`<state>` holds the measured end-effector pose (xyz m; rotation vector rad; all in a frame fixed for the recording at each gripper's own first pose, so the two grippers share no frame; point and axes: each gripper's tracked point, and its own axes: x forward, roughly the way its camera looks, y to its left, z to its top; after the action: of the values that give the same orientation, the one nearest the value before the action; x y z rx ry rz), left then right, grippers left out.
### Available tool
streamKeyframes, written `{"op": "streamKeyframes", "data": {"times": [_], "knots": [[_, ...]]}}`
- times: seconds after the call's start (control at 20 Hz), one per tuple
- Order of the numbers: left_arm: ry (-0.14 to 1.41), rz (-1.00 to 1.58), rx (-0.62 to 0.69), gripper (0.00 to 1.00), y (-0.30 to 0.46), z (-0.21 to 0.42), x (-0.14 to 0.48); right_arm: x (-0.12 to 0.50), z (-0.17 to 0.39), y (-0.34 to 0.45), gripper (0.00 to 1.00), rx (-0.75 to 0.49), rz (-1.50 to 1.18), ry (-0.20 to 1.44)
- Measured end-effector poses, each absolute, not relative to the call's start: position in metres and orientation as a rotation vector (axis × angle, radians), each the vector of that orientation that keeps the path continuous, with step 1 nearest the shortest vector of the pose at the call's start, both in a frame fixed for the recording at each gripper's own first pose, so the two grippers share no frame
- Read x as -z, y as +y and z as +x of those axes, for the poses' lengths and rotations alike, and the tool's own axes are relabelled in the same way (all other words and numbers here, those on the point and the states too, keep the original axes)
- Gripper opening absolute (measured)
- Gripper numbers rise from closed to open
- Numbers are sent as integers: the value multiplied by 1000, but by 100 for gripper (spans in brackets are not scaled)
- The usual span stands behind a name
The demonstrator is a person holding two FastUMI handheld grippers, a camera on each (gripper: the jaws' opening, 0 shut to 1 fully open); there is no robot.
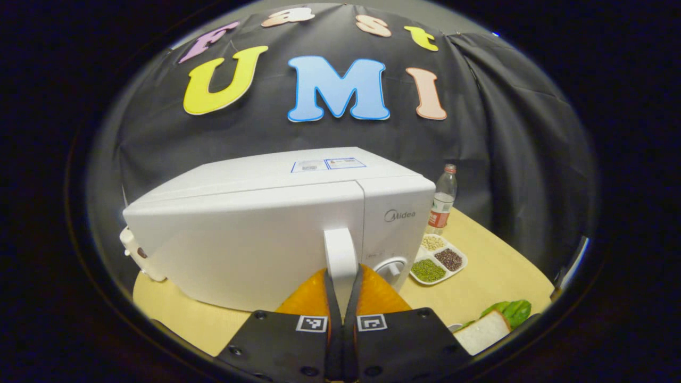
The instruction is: Open the microwave oven with the left hand, put the food in, and close the microwave oven.
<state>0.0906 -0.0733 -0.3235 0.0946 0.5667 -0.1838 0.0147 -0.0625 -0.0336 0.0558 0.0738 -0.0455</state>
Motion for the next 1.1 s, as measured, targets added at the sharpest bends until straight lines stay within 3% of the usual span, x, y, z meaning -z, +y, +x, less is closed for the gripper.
{"op": "streamKeyframes", "data": {"times": [0.35,1.1], "knots": [[579,104,227,6,-73,89,323,34,12,-54,97,46,39,77],[603,119,324,6,-16,-64,298,51,-8,4,97,-58,56,111]]}}
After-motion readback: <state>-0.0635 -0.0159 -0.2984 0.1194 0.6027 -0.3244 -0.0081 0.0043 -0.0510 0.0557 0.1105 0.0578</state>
